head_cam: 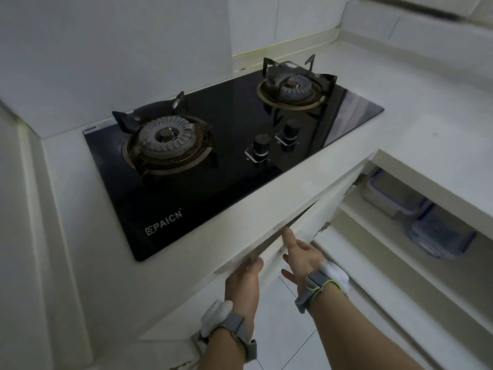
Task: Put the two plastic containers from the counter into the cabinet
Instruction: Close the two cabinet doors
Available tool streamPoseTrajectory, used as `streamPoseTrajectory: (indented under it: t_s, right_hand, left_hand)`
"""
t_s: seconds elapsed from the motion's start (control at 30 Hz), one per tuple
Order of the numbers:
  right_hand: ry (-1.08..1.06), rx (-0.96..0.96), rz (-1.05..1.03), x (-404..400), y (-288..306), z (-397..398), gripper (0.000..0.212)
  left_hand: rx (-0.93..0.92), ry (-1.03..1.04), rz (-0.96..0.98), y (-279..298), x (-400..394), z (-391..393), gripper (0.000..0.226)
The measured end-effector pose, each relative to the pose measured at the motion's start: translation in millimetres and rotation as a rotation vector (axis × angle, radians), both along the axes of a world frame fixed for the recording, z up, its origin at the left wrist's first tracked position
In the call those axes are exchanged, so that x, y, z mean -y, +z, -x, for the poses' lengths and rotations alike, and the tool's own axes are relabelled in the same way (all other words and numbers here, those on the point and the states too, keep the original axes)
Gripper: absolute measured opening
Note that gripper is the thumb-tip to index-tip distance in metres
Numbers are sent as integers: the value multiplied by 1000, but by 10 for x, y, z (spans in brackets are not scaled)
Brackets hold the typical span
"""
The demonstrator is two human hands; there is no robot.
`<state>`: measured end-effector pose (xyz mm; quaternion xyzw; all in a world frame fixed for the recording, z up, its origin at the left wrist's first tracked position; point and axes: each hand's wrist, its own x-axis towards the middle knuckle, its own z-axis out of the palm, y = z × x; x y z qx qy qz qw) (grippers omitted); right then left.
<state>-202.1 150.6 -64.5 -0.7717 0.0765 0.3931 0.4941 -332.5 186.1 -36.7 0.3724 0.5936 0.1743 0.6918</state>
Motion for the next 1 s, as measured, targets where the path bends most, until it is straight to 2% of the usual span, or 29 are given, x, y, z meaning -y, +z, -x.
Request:
streamPoseTrajectory:
  t_s: [0.1,0.23,0.27,0.33,0.4,0.47,0.53,0.6,0.67,0.77,0.87,1.0]
  right_hand:
    - [-23,16,103,463,-103,-50,117]
    - [-171,-26,144,1252,-73,-186,81]
    - [-208,-11,131,1437,-33,-249,76]
    - [-217,1,148,1849,-3,-463,78]
    - [-181,-41,145,2274,-94,-723,85]
    - [-154,-42,226,2642,-180,-993,82]
    - [-215,-35,251,2956,-212,-1255,79]
    - [-261,-15,205,3027,-100,-1403,95]
    - [-383,-44,153,3096,-21,-1544,121]
    - [-491,-92,92,3209,72,-1779,149]
    - [-531,-71,50,3332,66,-2035,148]
    - [-600,-10,-87,3443,-6,-2374,128]
  left_hand:
    - [-18,-106,28,63,364,-41,14]
    - [-169,-601,7,130,1046,-283,15]
    - [-157,-740,8,153,1203,-422,14]
    - [-116,-940,-73,118,1504,-791,21]
    - [-64,-906,-11,82,1838,-1183,25]
    - [-2,-841,81,45,2119,-1555,21]
    - [79,-709,194,-11,2397,-1932,19]
    - [157,-531,284,-38,2496,-2178,26]
    - [183,-400,328,-46,2569,-2403,22]
    - [158,-372,279,-117,2662,-2680,13]
    - [121,-441,224,-201,2763,-2951,22]
    - [134,-446,177,-244,2939,-3309,29]
